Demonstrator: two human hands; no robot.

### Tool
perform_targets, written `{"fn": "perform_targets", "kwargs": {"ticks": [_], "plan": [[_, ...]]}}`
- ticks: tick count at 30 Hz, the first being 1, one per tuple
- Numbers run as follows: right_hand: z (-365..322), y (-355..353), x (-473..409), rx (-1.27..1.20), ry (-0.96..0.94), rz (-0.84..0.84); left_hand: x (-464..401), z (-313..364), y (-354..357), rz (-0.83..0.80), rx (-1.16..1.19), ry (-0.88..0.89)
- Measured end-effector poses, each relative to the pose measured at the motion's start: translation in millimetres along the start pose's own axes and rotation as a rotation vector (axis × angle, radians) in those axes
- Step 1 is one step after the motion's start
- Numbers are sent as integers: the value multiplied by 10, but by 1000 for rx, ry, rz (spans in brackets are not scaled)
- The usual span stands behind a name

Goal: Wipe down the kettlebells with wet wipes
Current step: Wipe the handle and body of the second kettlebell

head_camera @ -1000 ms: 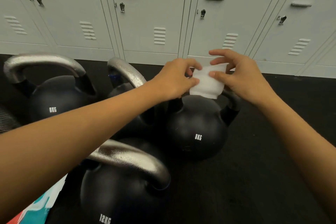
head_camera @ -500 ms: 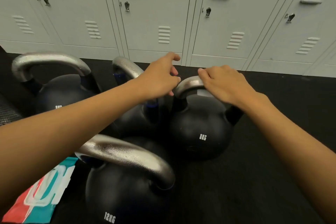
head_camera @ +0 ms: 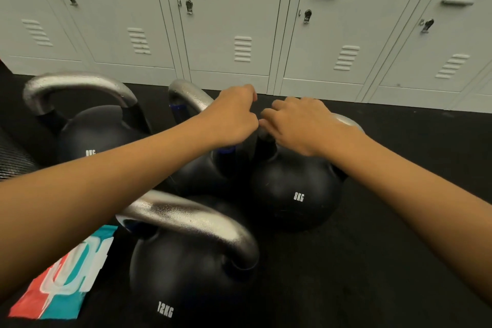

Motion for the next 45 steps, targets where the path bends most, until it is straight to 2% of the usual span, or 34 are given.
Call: {"fn": "perform_targets", "kwargs": {"ticks": [3, 8, 13, 15, 21, 26, 32, 35, 37, 38, 40, 42, 45], "plan": [[169, 118, 211, -68, -19, 114, -2, 49, 88, -64, -45, 24], [568, 365, 652, -336, 122, 271, -6, 76, 284, -190, -61, 21], [683, 548, 1018, -819, 265, 305, -27, 9, 339, -180, 72, -49], [660, 512, 993, -856, 280, 314, -30, -12, 340, -186, 146, -85], [383, 276, 545, -379, 92, 335, -24, -69, 228, -88, 306, -182], [140, 253, 143, -39, -180, 379, -22, -134, 36, 55, 435, -219], [-215, 370, -109, 436, -436, 145, 57, -232, -70, 114, 549, -250], [-314, 449, -86, 588, -515, -48, 105, -263, -85, 106, 569, -260], [-239, 451, -27, 629, -559, 29, 130, -253, -90, 104, 575, -244], [-162, 423, -5, 606, -558, 140, 141, -243, -91, 102, 577, -229], [-3, 394, 47, 439, -542, 314, 168, -232, -90, 89, 579, -206], [113, 288, 65, 259, -444, 292, 191, -238, -70, 66, 593, -201], [83, 51, -41, 133, -281, 93, 229, -252, -16, 12, 561, -210]]}}
Point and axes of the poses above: each hand's wrist, its own x-axis away from the middle knuckle, its own y-axis out of the palm, z = x × y, the point moved 2 cm from there along -x, towards the middle knuckle, and after that the axes turned 2 degrees about z, right-handed, at the moved point
